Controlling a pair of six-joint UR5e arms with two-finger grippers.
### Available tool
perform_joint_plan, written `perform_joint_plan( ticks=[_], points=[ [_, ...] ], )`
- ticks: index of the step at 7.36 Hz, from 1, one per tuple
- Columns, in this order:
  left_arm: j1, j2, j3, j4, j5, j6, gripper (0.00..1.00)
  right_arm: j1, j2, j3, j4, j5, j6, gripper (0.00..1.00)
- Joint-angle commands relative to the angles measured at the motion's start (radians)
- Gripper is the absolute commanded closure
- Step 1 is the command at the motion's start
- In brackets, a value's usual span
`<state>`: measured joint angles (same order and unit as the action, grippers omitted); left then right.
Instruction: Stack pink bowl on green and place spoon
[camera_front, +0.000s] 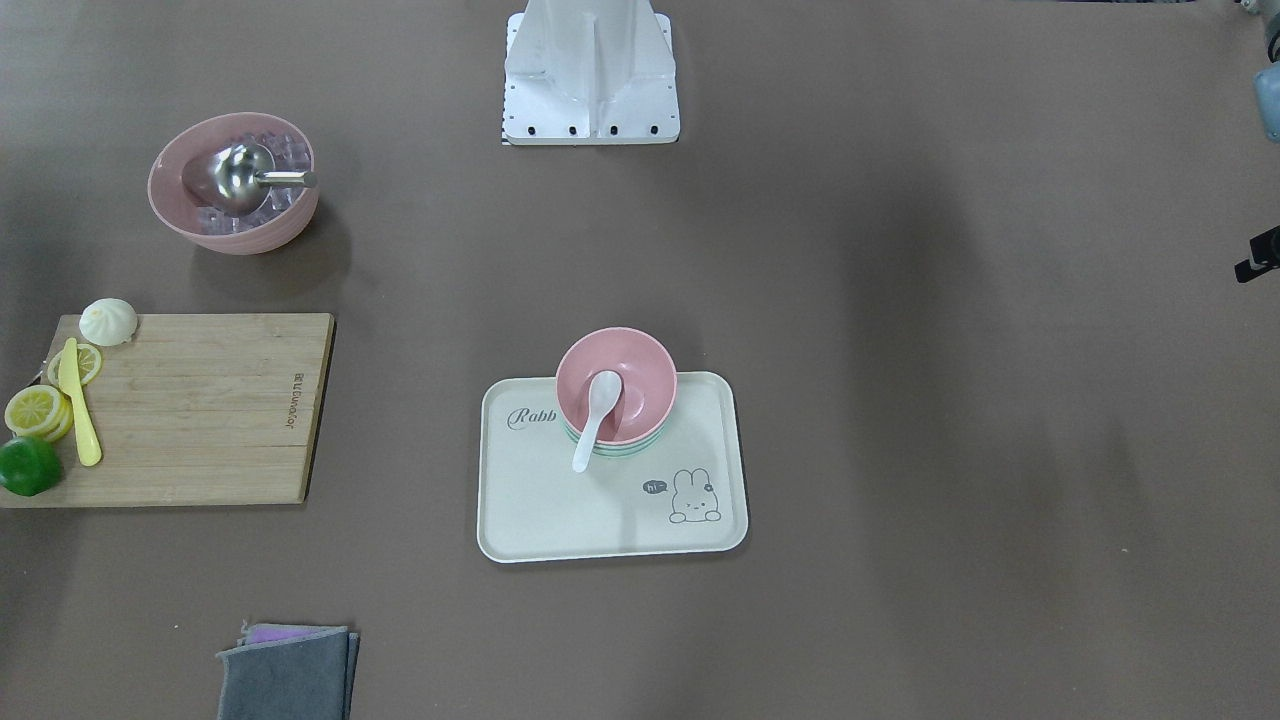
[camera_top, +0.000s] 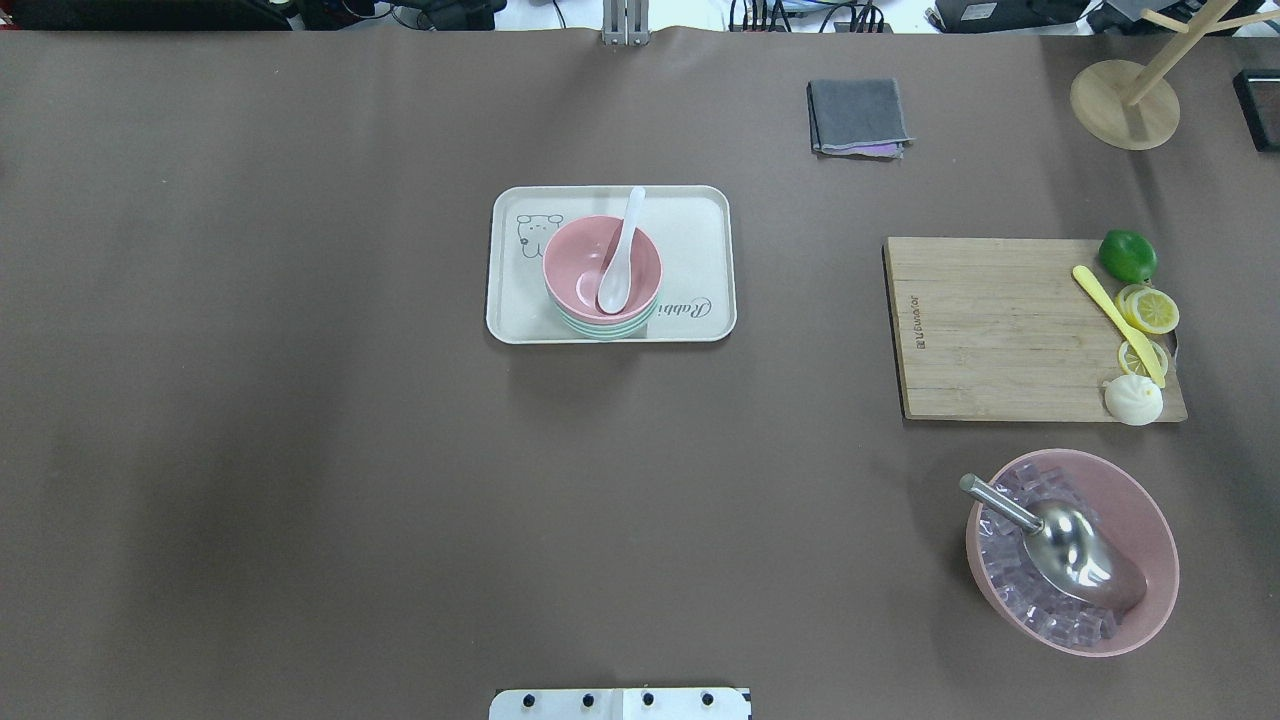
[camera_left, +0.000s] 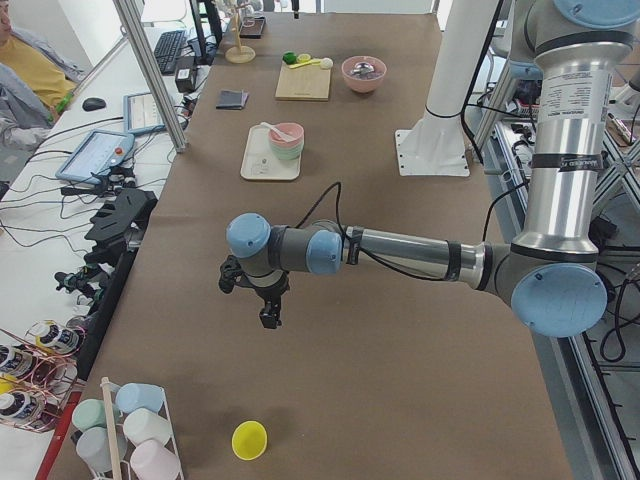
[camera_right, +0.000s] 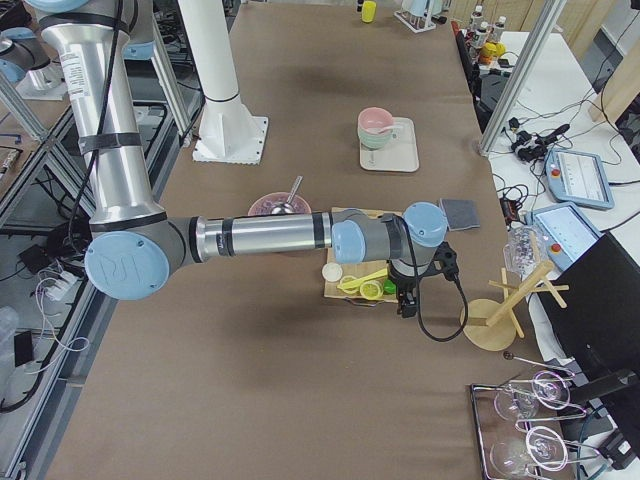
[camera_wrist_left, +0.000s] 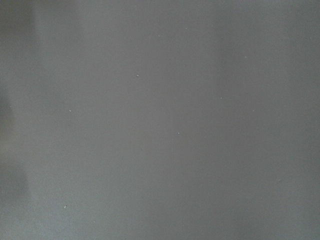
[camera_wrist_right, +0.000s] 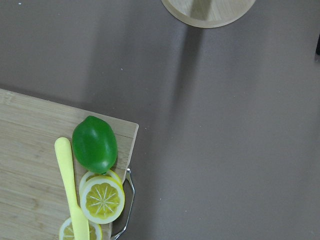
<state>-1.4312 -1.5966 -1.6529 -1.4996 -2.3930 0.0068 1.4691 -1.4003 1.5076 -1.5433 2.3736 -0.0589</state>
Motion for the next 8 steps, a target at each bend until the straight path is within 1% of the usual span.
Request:
perform_joint_plan(
  ticks=[1, 8],
  points=[
    [0.0, 0.0, 0.002, -0.001, 0.0, 0.001, 0.02, 0.0, 0.006, 0.002, 0.0, -0.001, 0.002, 0.0],
    [-0.003, 0.003, -0.008, -0.008, 0.0, -0.004, 0.02, 0.0, 0.009, 0.008, 0.0, -0.001, 0.004, 0.0]
  ],
)
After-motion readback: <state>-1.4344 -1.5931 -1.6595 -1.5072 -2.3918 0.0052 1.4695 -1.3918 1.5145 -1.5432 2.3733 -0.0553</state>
